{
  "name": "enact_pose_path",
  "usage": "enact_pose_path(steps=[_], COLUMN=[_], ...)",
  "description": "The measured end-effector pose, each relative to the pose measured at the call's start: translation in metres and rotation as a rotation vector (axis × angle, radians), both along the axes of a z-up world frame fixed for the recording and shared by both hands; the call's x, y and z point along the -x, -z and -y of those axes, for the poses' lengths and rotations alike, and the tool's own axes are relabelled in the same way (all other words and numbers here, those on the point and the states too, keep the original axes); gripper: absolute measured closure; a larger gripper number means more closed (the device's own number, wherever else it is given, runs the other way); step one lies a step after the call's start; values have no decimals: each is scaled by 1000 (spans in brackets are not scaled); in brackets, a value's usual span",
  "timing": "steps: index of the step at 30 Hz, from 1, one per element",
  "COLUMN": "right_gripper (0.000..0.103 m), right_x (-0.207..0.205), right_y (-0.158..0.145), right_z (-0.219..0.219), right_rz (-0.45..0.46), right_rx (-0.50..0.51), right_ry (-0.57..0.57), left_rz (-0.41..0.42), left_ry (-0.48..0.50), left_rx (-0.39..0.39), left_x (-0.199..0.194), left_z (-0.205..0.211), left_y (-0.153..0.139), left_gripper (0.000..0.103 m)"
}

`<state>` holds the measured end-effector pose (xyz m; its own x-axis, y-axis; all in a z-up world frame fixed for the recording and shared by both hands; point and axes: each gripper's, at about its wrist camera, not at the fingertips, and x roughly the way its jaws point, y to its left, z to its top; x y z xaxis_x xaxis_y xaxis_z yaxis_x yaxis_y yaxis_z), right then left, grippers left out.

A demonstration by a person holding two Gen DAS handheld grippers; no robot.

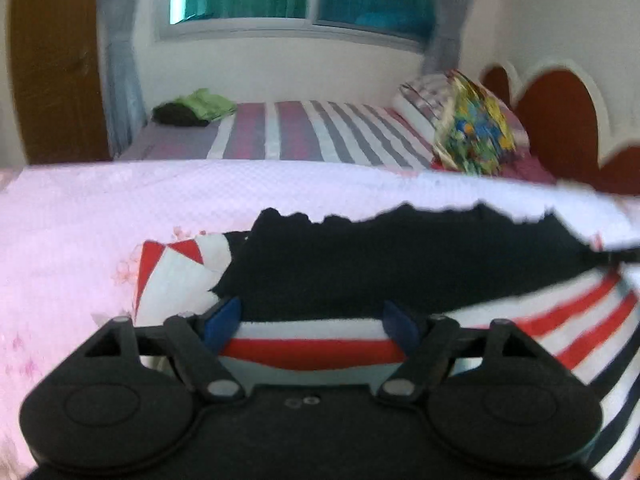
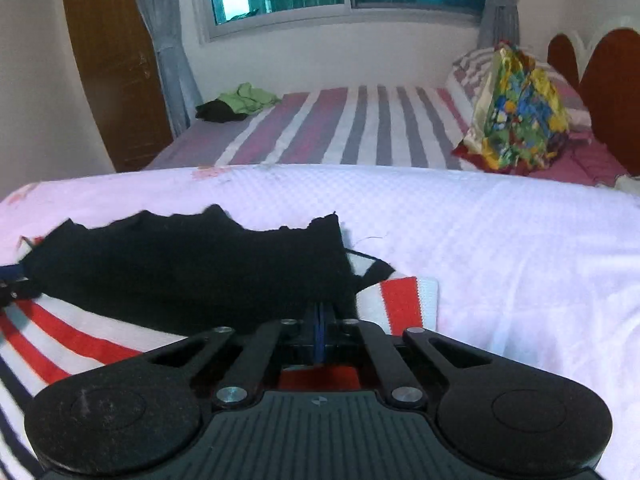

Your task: Fold small clothes

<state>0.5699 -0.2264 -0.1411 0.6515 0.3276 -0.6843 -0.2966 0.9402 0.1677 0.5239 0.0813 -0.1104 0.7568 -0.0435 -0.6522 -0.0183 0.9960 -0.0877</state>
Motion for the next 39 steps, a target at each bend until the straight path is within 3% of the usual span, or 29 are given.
enact_pose_path(steps=[2, 3, 4, 5, 6, 9, 11, 12, 16, 20, 22, 25, 27, 29, 30, 31, 36, 39], right_gripper=[99, 83, 49, 37, 35, 35, 65, 86, 87, 87, 91, 90, 90, 81, 67, 63, 63, 63], right_x=[21, 33, 46, 57, 72, 94, 96, 96, 100, 98, 97, 105, 126, 141, 148, 155, 170, 175], right_y=[-18, -22, -22, -22, -21, -14, -2, 4, 5, 1, 4, -13, -34, -42, -42, -42, -10, 0], right_z=[-15, -23, -35, -44, -55, -78, -89, -91, -67, -10, 17, 10, -10, -33, -44, -50, -76, -76], right_rz=[65, 73, 76, 96, 134, 158, 121, 91, 89, 55, 29, 54, 120, 134, 137, 141, 45, 74], right_rx=[-26, -32, -25, -11, 14, 53, 60, 65, 45, 135, 78, 43, -33, -37, -21, -19, 7, 91], right_ry=[-46, -70, -104, -133, -175, -254, -293, -307, -284, -65, -29, -5, -51, -100, -115, -128, -178, -209], left_rz=[23, 37, 52, 57, 46, 36, 5, 18, 18, 9, 10, 4, 50, 70, 75, 76, -6, 12], left_ry=[16, 38, 63, 88, 103, 138, 125, 119, 78, -15, -16, -36, 24, 63, 73, 84, 100, 115], left_rx=[39, 31, 10, -17, -34, -63, -93, -83, -85, -55, -22, -89, -40, -50, -67, -74, -126, -144], left_x=[8, 14, 22, 28, 31, 44, 45, 49, 60, 81, 86, 83, 88, 94, 98, 101, 109, 117], left_z=[14, 25, 38, 52, 62, 86, 90, 86, 58, 0, -13, 13, 39, 66, 77, 85, 103, 94], left_y=[-9, -13, -14, -14, -12, 0, 12, 14, 11, 13, 11, 2, -8, -11, -12, -10, 18, 25], left_gripper=[20, 18, 14, 14, 14, 16, 18, 17, 16, 16, 16, 21, 14, 5, 5, 5, 10, 8])
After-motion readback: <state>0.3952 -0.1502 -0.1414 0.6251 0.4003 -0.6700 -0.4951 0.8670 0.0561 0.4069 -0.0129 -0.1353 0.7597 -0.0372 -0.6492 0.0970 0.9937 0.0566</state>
